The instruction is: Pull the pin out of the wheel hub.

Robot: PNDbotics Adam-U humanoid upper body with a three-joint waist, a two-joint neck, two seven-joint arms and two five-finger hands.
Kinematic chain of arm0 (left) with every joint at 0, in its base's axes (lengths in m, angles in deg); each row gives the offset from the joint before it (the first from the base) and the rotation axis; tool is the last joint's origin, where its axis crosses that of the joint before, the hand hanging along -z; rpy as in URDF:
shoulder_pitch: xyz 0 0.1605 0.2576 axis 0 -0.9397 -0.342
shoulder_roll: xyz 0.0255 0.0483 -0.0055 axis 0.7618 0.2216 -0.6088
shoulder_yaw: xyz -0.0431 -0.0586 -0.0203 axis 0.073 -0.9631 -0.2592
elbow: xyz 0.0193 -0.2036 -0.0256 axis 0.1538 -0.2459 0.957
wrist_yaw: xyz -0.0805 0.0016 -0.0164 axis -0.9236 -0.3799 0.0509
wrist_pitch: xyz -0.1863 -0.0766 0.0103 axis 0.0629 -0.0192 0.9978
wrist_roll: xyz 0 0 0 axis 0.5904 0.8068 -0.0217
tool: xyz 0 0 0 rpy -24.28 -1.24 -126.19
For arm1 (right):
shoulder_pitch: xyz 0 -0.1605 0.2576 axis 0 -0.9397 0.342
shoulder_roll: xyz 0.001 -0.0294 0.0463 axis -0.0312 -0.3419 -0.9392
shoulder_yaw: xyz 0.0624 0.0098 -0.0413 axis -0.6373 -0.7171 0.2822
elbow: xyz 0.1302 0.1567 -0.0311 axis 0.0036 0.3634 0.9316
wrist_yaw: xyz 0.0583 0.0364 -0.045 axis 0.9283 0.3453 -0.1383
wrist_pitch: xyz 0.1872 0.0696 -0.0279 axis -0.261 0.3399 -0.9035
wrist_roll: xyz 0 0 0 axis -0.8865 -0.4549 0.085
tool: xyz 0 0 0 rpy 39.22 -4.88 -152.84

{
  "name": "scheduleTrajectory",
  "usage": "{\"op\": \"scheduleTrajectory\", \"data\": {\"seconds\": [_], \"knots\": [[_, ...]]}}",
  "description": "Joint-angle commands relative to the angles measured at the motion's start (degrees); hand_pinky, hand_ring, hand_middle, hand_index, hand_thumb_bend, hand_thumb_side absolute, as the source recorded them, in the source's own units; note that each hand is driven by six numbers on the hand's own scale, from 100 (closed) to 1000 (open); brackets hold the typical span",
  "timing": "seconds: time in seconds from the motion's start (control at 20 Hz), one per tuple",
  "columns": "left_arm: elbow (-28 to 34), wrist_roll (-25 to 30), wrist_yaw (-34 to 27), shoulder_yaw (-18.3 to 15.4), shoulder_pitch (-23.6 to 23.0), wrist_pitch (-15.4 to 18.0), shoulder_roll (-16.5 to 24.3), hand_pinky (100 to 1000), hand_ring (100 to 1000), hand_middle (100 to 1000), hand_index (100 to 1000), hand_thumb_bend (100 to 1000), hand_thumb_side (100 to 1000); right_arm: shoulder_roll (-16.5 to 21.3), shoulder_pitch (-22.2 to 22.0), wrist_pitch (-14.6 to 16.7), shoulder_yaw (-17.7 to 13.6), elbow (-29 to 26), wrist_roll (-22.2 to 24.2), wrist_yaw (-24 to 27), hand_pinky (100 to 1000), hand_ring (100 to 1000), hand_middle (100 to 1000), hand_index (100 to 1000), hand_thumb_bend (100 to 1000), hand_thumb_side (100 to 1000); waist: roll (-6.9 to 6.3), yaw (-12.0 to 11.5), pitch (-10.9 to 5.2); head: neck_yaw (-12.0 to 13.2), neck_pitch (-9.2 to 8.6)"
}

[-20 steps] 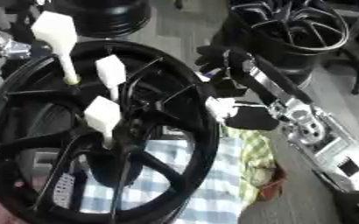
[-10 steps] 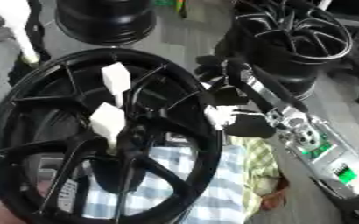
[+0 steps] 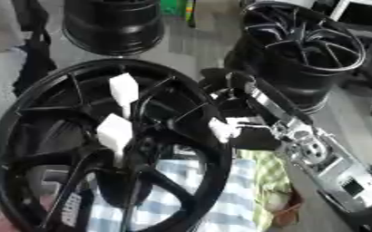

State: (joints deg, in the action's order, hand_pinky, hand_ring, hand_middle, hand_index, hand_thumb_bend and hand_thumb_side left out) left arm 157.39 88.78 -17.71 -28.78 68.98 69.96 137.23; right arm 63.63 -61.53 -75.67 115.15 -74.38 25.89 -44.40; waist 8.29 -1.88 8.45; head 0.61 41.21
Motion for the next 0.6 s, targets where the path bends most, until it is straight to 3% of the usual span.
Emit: {"op": "scheduleTrajectory", "data": {"seconds": [0.05, 0.2, 0.4, 0.6], "knots": [[-2.12, -2.08, 0.63, -2.99, -3.33, -0.96, 2.95, 696, 624, 541, 691, 298, 451, 1.84, 0.39, 0.11, -0.89, -0.27, -0.28, -0.17, 672, 777, 770, 911, 100, 301, -0.40, -0.27, -0.86, -0.52, -0.78], [-3.59, -4.20, 1.49, -5.11, -8.35, -2.04, 2.65, 700, 639, 565, 712, 301, 455, 1.96, 0.11, 0.12, -1.07, -0.24, -0.53, -0.10, 672, 776, 769, 911, 100, 302, -0.28, -0.56, -0.73, -0.74, -0.81], [-5.18, -7.19, 2.22, -7.51, -13.70, -2.43, 1.55, 718, 719, 675, 785, 358, 486, 2.19, -0.12, 0.11, -1.26, -0.19, -0.76, -0.09, 672, 776, 768, 911, 100, 303, -0.11, -1.15, -0.67, -1.11, -0.77], [-7.03, -10.33, 2.30, -8.55, -15.91, -2.61, 0.62, 760, 815, 814, 866, 550, 616, 2.20, -0.14, 0.03, -1.28, -0.15, -0.73, -0.11, 672, 776, 769, 911, 100, 305, 0.00, -1.32, -0.77, -1.16, -0.72]]}}
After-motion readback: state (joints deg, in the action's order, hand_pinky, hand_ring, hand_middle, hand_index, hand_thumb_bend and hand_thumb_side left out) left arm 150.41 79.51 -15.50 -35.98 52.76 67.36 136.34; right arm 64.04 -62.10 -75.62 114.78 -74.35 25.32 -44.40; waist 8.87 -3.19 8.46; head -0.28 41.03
